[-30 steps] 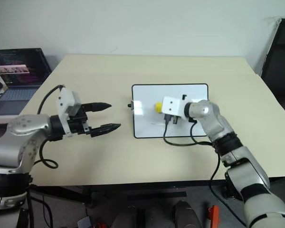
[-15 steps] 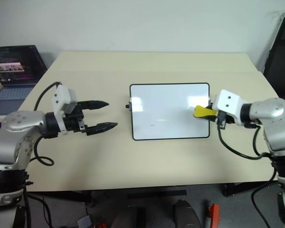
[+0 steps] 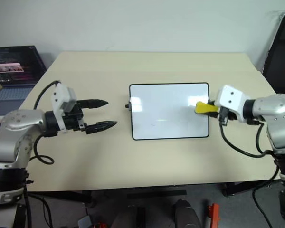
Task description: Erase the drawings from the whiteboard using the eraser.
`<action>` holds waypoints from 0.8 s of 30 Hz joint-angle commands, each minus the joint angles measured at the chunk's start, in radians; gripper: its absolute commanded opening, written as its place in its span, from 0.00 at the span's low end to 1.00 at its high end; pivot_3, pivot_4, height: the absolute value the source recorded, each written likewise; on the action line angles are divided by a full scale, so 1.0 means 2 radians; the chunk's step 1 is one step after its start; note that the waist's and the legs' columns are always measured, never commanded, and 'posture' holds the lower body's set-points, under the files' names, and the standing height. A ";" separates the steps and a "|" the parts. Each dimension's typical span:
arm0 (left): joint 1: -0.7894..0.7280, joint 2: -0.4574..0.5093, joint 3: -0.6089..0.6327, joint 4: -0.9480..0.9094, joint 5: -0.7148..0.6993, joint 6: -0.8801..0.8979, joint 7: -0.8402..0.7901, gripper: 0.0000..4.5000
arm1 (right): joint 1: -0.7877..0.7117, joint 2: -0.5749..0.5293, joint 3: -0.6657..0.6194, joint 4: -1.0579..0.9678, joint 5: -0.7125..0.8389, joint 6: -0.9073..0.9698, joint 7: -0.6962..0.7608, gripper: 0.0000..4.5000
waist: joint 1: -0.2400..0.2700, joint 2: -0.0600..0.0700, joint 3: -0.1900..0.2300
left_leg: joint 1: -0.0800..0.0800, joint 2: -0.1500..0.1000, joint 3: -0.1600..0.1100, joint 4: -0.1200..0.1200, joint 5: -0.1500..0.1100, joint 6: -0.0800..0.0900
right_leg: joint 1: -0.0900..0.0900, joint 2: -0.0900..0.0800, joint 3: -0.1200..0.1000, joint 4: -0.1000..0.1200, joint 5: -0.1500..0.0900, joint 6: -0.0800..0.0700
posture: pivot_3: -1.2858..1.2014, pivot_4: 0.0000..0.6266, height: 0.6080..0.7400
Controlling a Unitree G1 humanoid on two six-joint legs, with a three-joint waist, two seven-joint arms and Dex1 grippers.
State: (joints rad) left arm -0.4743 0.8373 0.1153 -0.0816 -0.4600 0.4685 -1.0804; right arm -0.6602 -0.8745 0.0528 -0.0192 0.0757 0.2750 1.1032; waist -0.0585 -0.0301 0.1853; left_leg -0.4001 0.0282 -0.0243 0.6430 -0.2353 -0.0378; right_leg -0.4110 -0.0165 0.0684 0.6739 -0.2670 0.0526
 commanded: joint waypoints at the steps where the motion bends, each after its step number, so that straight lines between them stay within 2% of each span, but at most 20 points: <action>1: -0.006 0.002 0.011 -0.010 -0.003 -0.010 0.002 1.00 | -0.016 0.010 -0.002 -0.018 0.017 0.012 -0.001 0.23 | 0.001 0.000 0.000 | 0.000 0.000 0.000 0.000 0.000 0.000 | 0.000 0.000 0.000 0.000 0.000 0.000 | 0.52 0.24 1.00; 20: 0.008 0.006 0.018 -0.013 -0.002 -0.005 0.010 1.00 | -0.023 0.066 0.030 -0.047 0.021 0.047 -0.026 0.22 | 0.002 0.000 0.000 | 0.000 0.000 0.000 0.000 0.000 0.000 | 0.000 0.000 0.000 0.000 0.001 -0.002 | 0.52 0.24 1.00; 24: 0.020 0.006 0.014 -0.014 -0.004 -0.004 0.008 1.00 | -0.031 0.131 0.093 -0.068 -0.016 0.049 -0.063 0.22 | -0.002 0.000 0.000 | 0.000 0.000 0.000 0.000 0.000 0.000 | 0.000 0.000 0.000 0.001 0.001 -0.002 | 0.52 0.24 1.00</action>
State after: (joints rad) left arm -0.4366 0.8373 0.1218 -0.0832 -0.4620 0.4697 -1.0614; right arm -0.6928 -0.6382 0.1976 -0.1177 0.0790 0.3823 1.0150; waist -0.0616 -0.0300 0.1854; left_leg -0.3998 0.0286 -0.0248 0.6430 -0.2356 -0.0383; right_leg -0.4113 -0.0160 0.0680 0.6761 -0.2653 0.0478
